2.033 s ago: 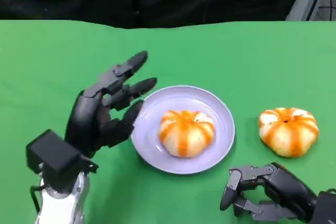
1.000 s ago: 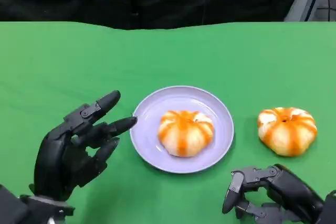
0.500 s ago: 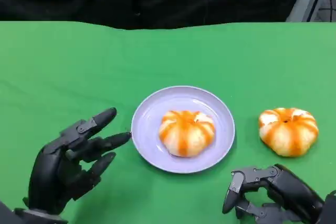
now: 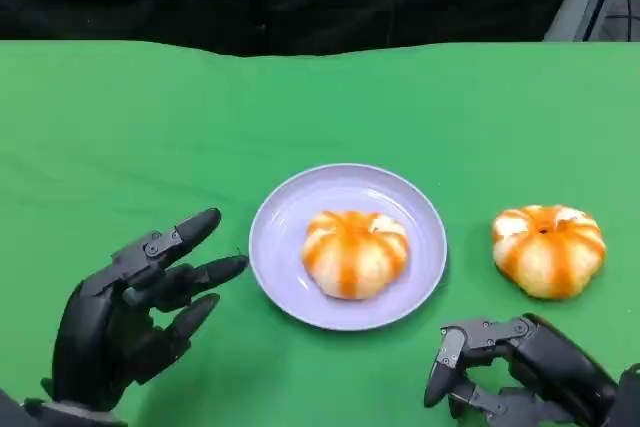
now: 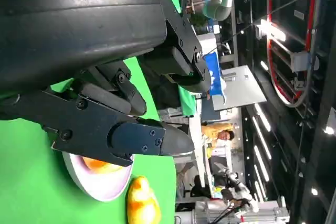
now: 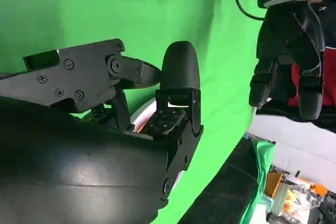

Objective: Grasp the bread from the table and place it into the plate.

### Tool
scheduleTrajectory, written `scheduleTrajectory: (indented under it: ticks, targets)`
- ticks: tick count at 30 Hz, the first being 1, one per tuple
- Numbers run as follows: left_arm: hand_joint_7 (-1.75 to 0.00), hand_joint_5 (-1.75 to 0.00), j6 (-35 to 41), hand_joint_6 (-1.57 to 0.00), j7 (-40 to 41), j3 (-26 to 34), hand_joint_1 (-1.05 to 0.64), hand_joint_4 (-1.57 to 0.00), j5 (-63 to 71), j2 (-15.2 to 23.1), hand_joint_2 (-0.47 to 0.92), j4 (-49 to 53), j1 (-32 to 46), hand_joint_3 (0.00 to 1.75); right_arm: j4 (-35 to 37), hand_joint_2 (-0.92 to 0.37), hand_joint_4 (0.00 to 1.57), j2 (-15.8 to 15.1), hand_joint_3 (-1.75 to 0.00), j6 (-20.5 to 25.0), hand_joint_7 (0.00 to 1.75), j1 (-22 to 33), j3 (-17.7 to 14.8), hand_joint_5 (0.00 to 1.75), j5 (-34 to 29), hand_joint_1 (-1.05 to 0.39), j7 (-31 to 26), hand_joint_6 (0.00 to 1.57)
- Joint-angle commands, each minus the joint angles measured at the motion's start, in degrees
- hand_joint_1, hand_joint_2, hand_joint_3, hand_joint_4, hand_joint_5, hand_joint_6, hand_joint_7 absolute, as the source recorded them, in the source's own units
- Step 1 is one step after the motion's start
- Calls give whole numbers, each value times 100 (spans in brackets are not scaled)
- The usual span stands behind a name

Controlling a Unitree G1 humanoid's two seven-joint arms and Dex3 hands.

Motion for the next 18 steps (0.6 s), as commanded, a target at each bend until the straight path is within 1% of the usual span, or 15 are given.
scheduleTrajectory:
  ticks: [1,11,18]
  targets:
    - [-1,-2,-130,-71,-268,164,-48,-95,-199,143,92,323,171,17,-8,-91,72,-98,-48,44,108,-28,-57,158,87,-9,30,79]
    - [-1,-3,-210,-72,-499,379,-45,-97,-323,125,92,543,236,14,38,-91,72,-102,-48,15,108,-39,-70,157,101,-8,54,79]
    - [-1,-2,-308,-73,-442,406,-45,-97,-175,144,92,629,288,13,16,-92,72,-110,-48,25,108,-35,-71,157,84,-7,45,79]
